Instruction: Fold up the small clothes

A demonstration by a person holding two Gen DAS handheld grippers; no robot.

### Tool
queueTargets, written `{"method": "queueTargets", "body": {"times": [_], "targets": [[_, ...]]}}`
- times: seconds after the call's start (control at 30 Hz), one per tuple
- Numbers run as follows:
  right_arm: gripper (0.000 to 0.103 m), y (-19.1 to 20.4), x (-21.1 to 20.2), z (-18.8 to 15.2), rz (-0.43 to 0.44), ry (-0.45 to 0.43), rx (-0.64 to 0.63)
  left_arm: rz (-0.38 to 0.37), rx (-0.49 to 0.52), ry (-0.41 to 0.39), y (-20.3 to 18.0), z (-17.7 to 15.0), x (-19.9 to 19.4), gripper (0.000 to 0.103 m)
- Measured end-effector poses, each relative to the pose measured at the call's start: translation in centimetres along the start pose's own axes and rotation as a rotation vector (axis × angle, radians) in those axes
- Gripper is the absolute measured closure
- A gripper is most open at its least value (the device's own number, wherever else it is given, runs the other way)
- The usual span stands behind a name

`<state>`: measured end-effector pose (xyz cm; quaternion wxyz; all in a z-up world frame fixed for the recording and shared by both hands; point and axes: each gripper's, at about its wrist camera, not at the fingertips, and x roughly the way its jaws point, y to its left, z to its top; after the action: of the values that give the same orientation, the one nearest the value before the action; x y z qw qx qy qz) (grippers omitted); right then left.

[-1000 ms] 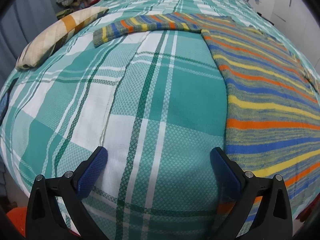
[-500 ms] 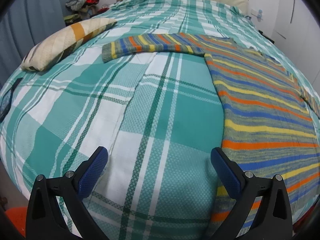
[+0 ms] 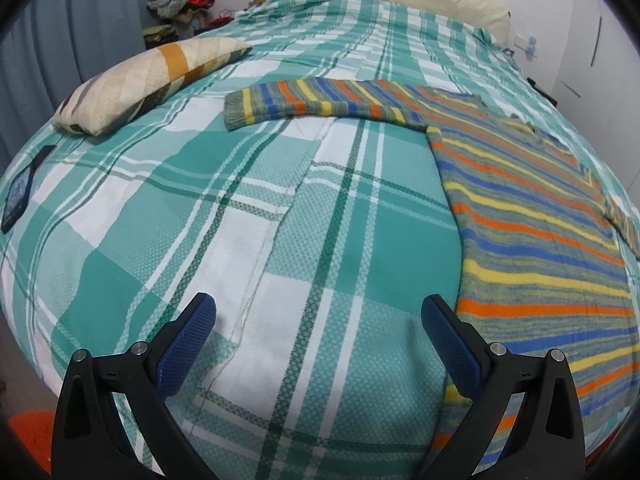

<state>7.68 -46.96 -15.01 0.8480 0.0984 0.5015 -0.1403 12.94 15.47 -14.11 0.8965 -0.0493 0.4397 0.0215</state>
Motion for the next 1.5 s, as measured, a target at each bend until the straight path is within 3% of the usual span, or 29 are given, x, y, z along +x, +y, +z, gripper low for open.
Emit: {"method": "queueTargets", "body": {"times": [0.17,0.33,0.47,0.73,0.8,0.83,0.93,1.1,1.27,1.37,1.5], "targets": [[0.002,-5.1,-2.8,5.3,0.074,-0.138,0.101,0.001,-0.004,0.025,-0.5,-0.2,0.9,0.001],[0.008,-10.0,-1.4,11.0,0.23,-0.142,0.325,0.022,0.035,0.033,-1.4,-0.6,1.3,0.001],[0.025,-12.3,2.8,14.2,0.365,-0.044,0.495,0.051,0.068,0.041,-1.9,-1.0,1.8,0.001],[0.055,-10.4,8.5,16.5,0.351,0.015,0.462,0.073,0.088,0.032,-2.1,-1.3,2.3,0.0],[0.081,-10.2,9.0,16.5,0.33,0.022,0.457,0.077,0.09,0.027,-2.2,-1.3,2.4,0.0],[0.1,-10.2,8.9,16.5,0.3,0.024,0.453,0.077,0.09,0.027,-2.2,-1.3,2.4,0.0],[0.1,-9.5,6.1,17.2,0.251,-0.073,0.411,0.07,0.083,0.03,-2.1,-1.2,2.4,0.0],[0.1,-3.0,0.0,21.2,0.31,-0.185,0.207,0.06,0.072,0.036,-2.0,-0.9,2.4,0.0],[0.1,9.5,-4.1,24.5,0.476,-0.191,-0.036,0.034,0.049,0.04,-1.8,-0.6,2.3,0.0],[0.1,17.8,-4.7,25.4,0.568,-0.174,-0.144,0.023,0.043,0.043,-1.5,-0.5,2.2,0.0],[0.1,26.1,-2.9,25.0,0.601,-0.14,-0.245,0.022,0.045,0.045,-1.4,-0.6,2.2,0.001]]}}
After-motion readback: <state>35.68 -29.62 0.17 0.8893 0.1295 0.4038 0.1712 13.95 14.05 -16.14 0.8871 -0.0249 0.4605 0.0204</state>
